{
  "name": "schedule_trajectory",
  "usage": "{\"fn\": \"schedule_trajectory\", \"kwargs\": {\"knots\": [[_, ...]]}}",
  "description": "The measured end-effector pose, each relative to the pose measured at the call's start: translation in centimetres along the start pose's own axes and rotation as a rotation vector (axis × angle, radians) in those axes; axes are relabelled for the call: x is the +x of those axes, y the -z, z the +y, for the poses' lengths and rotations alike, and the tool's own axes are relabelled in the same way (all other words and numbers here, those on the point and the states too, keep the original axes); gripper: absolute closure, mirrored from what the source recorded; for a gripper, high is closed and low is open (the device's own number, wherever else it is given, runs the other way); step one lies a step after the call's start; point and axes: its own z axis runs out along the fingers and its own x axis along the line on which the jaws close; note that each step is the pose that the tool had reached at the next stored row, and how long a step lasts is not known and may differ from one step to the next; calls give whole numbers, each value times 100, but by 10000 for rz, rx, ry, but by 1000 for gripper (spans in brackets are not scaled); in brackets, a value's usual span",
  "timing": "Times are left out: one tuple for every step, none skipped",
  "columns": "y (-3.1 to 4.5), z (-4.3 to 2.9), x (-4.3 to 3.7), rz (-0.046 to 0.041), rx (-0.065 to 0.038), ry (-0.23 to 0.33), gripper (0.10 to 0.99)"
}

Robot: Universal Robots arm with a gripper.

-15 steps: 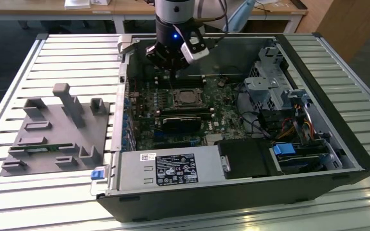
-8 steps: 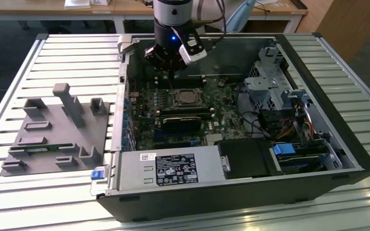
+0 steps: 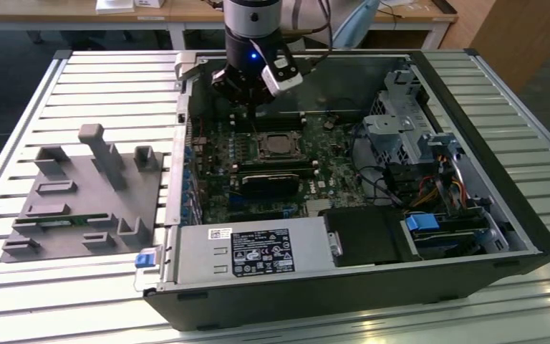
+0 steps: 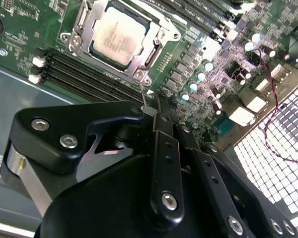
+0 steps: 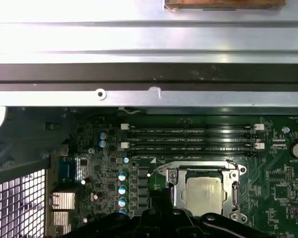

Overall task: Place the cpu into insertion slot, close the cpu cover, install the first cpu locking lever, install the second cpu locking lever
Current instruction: 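Install the first cpu locking lever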

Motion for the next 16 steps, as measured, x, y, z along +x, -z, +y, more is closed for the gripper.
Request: {"fn": "schedule_trajectory", "kwargs": {"knots": [[-2, 8, 8, 0, 0, -1, 980], [-3, 15, 15, 0, 0, -1, 980], [-5, 19, 22, -1, -1, 0, 980], [-7, 22, 31, -1, -1, 1, 980], [-9, 24, 40, 0, 0, 0, 980], [-11, 24, 50, 1, 1, 1, 980], [-14, 25, 58, 1, 1, 1, 980], [-17, 25, 67, 0, 1, 0, 980], [-19, 26, 75, 0, 0, 0, 980], [-21, 28, 82, 0, 0, 0, 980], [-23, 30, 88, 1, 1, 0, 980], [-25, 32, 94, 1, 1, 0, 980], [-27, 35, 98, -1, -1, 0, 980], [-29, 37, 103, -1, -1, 0, 980], [-31, 40, 108, -1, -1, 0, 980], [-33, 44, 114, -1, -1, 0, 980]]}}
